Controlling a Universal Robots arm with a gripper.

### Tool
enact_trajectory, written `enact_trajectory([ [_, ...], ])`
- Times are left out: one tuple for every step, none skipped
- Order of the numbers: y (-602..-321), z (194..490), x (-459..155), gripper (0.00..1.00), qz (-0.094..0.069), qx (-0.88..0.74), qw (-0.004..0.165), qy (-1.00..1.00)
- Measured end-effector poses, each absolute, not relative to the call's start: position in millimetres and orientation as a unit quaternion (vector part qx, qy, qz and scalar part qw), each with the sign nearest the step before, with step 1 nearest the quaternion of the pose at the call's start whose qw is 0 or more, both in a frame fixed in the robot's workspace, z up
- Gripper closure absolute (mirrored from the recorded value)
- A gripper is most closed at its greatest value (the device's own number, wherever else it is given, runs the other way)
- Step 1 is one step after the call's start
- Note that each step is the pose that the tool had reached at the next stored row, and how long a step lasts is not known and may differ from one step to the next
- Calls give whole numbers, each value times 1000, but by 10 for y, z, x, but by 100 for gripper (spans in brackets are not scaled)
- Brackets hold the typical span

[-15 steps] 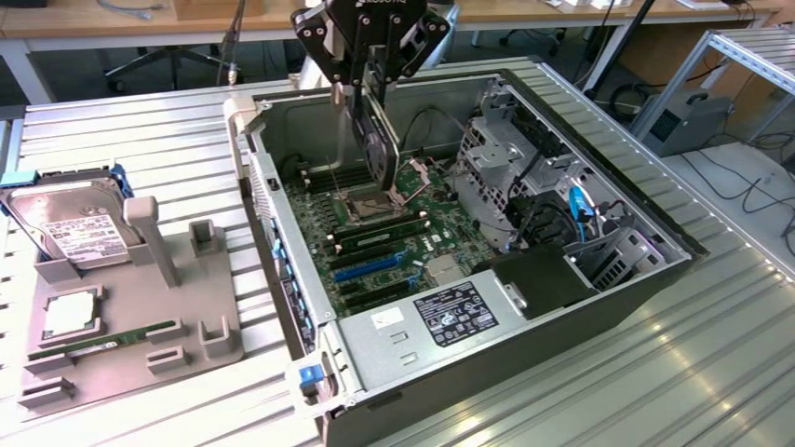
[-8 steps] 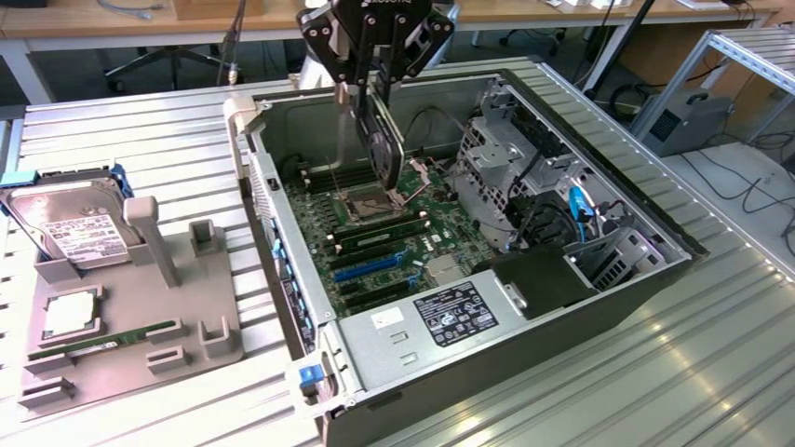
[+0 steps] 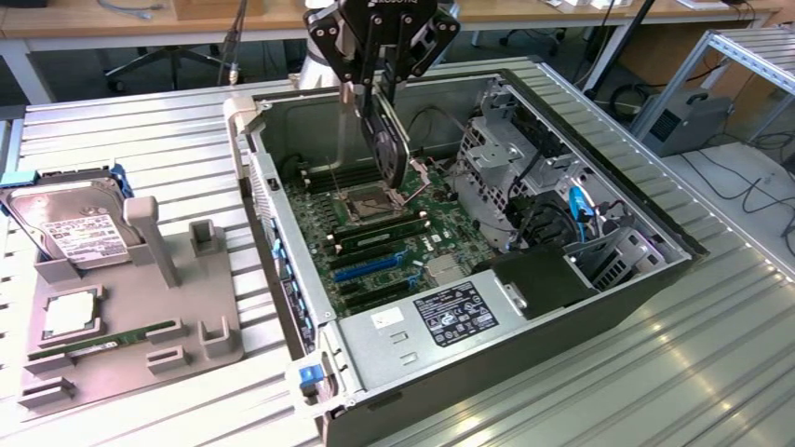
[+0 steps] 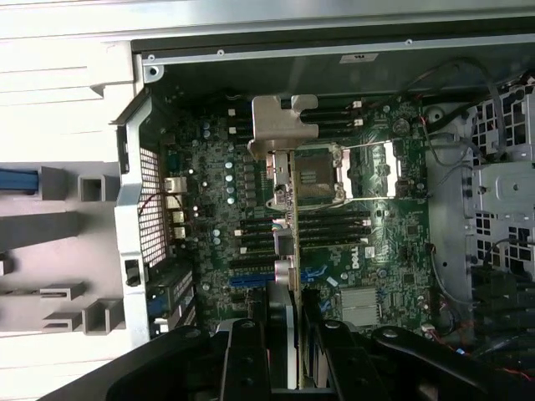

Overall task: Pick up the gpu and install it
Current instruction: 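Pick up the gpu and move the gpu toward the slot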

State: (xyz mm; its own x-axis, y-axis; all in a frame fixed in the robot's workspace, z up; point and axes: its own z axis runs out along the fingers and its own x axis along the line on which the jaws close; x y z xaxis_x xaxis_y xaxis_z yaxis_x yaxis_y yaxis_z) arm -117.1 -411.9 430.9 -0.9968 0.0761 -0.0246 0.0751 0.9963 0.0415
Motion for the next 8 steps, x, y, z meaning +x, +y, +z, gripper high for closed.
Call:
enact_trajectory([
  [-4119,4308,-1166,73,20,38,13,999],
  [-4119,4308,-1157,73,20,38,13,999],
  [-4119,4308,-1149,73,20,38,13,999],
  [-4119,4307,-1145,73,20,38,13,999],
  [-4119,4307,-1139,73,20,38,13,999],
  [-4119,4307,-1133,73,20,38,13,999],
  [-4119,4306,-1127,73,20,38,13,999],
  [-4119,4306,-1121,73,20,38,13,999],
])
